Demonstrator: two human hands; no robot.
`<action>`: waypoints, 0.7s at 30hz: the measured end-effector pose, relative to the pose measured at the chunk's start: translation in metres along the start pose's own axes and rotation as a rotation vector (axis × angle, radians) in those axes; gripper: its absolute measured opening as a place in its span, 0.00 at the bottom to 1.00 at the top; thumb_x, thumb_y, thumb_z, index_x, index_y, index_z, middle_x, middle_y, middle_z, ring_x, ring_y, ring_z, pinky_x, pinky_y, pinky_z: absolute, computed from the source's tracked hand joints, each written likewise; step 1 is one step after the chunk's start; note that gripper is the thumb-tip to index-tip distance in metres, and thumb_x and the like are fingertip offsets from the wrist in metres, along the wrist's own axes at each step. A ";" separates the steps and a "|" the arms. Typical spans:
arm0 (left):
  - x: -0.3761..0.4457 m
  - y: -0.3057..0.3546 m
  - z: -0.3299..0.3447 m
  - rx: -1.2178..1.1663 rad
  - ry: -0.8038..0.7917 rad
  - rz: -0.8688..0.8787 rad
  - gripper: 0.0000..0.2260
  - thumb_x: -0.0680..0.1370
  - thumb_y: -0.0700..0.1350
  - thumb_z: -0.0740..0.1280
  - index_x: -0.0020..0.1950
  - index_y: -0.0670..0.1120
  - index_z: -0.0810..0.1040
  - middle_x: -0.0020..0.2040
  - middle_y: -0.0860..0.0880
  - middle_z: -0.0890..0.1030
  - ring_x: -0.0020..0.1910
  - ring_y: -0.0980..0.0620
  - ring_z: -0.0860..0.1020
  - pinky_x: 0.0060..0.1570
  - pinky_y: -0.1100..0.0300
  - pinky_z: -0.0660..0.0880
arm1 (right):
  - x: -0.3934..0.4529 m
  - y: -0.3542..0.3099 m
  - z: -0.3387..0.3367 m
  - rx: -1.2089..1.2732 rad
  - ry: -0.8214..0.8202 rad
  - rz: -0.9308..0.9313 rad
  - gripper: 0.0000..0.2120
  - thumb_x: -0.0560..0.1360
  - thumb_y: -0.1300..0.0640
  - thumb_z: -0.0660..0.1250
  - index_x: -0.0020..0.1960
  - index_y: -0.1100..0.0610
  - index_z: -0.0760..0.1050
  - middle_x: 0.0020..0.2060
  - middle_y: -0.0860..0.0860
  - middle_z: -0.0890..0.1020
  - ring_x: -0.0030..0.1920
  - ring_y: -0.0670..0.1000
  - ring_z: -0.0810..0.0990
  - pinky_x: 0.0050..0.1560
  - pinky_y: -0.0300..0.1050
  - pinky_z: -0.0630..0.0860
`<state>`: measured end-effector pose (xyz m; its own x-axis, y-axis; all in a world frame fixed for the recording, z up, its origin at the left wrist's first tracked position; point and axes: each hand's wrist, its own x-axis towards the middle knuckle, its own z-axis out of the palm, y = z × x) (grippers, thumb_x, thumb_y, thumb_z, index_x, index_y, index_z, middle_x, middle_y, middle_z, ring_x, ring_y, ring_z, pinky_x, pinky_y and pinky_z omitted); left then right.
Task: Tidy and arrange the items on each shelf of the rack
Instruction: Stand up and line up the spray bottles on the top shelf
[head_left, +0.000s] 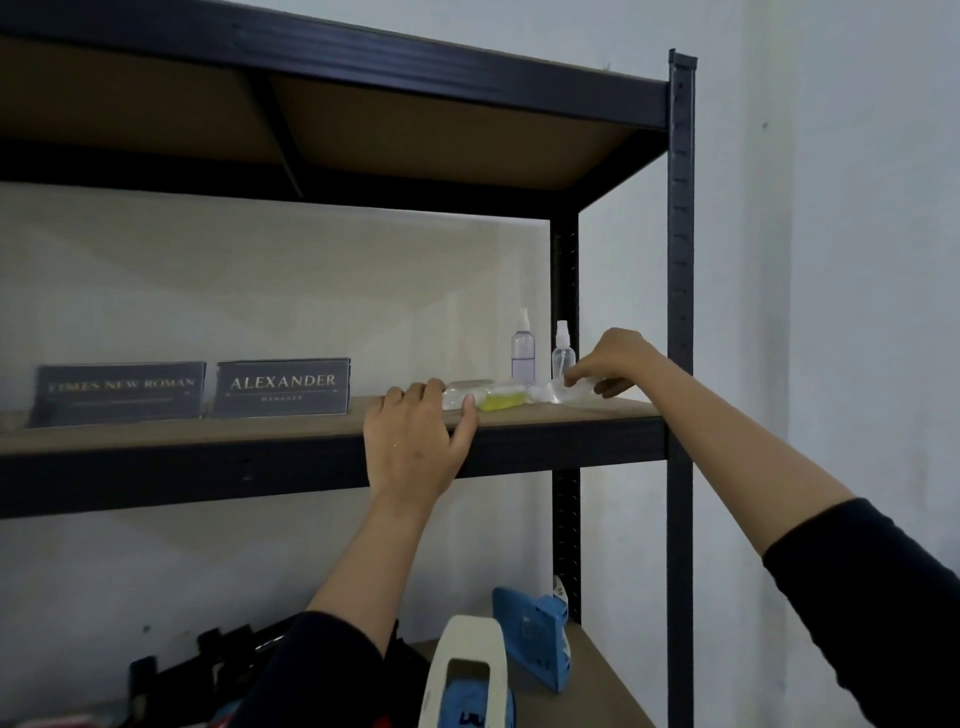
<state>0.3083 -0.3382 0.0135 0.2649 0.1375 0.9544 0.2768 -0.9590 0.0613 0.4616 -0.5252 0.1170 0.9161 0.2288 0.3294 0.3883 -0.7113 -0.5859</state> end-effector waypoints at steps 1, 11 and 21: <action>0.000 0.000 0.000 0.000 -0.002 0.000 0.21 0.78 0.58 0.54 0.46 0.46 0.80 0.35 0.50 0.81 0.35 0.50 0.77 0.36 0.57 0.68 | 0.000 -0.001 -0.002 0.018 0.035 -0.009 0.16 0.67 0.51 0.77 0.41 0.60 0.73 0.35 0.54 0.81 0.33 0.50 0.82 0.38 0.39 0.79; 0.000 0.000 0.002 -0.004 0.010 -0.001 0.20 0.78 0.59 0.55 0.47 0.46 0.80 0.36 0.50 0.81 0.35 0.50 0.77 0.35 0.57 0.69 | 0.002 0.011 -0.004 0.123 0.273 -0.117 0.20 0.66 0.50 0.77 0.42 0.68 0.80 0.27 0.54 0.76 0.34 0.53 0.77 0.40 0.44 0.76; 0.000 0.000 0.003 0.000 0.006 -0.008 0.20 0.78 0.59 0.55 0.48 0.47 0.81 0.36 0.50 0.82 0.35 0.50 0.77 0.36 0.57 0.68 | -0.011 0.013 0.008 0.146 0.309 -0.213 0.22 0.70 0.51 0.76 0.56 0.64 0.79 0.52 0.58 0.81 0.51 0.55 0.80 0.53 0.48 0.78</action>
<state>0.3113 -0.3374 0.0129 0.2568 0.1436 0.9557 0.2785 -0.9579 0.0691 0.4574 -0.5316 0.1001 0.7490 0.1347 0.6487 0.5967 -0.5628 -0.5720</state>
